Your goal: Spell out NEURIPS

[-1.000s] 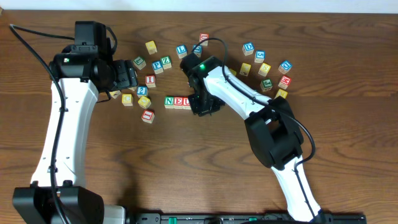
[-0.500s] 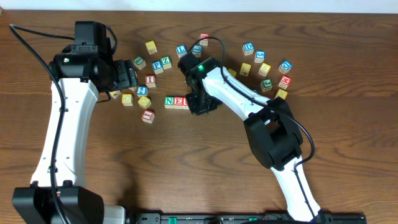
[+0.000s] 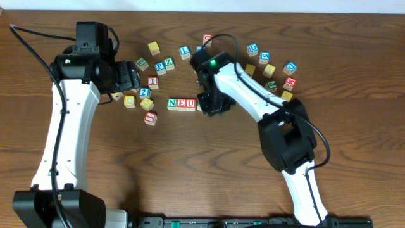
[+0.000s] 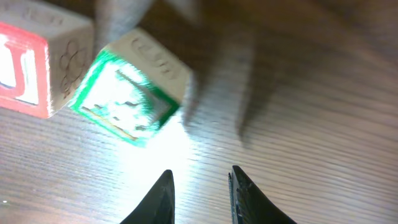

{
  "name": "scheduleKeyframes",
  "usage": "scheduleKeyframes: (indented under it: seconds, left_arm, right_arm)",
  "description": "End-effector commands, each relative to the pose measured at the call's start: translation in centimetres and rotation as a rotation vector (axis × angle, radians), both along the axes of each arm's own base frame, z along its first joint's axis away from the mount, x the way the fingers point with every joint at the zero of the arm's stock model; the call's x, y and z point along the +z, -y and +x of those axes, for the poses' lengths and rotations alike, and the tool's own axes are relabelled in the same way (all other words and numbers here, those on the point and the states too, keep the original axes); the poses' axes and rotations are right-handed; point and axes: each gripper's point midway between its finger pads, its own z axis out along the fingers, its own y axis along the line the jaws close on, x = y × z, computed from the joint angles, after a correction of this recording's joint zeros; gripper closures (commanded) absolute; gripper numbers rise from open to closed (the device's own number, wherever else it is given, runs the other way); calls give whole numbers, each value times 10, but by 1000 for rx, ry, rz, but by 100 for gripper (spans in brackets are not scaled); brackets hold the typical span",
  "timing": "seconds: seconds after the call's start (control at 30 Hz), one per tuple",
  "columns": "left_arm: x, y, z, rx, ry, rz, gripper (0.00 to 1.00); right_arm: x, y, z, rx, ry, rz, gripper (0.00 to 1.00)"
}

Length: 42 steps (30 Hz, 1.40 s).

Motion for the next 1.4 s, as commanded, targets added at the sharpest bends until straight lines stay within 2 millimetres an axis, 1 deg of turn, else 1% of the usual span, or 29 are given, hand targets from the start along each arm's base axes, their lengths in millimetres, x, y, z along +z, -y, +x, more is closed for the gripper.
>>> scheduleKeyframes:
  seconds: [0.0, 0.1, 0.23, 0.43, 0.63, 1.0, 1.1, 1.37]
  left_arm:
    - [5, -3, 3, 3, 13, 11, 15]
    - [5, -3, 3, 3, 14, 11, 15]
    - [5, -3, 3, 3, 13, 11, 15]
    - [5, -3, 3, 3, 13, 11, 15]
    - [5, -3, 3, 3, 13, 11, 15]
    - [5, -3, 3, 3, 13, 11, 15]
    - [5, -3, 3, 3, 13, 11, 15]
    - [5, -3, 3, 3, 13, 11, 14]
  right_arm:
    - [13, 17, 16, -81, 53, -16, 76]
    - [11, 16, 27, -110, 82, 7, 75]
    - [10, 4, 33, -121, 108, 53, 73]
    - [10, -4, 37, -116, 127, 75, 72]
    - [3, -15, 35, -111, 145, 89, 72]
    - [2, -18, 40, -116, 168, 106, 72]
    - [2, -17, 41, -120, 167, 106, 71]
    - [2, -14, 37, -120, 150, 95, 71]
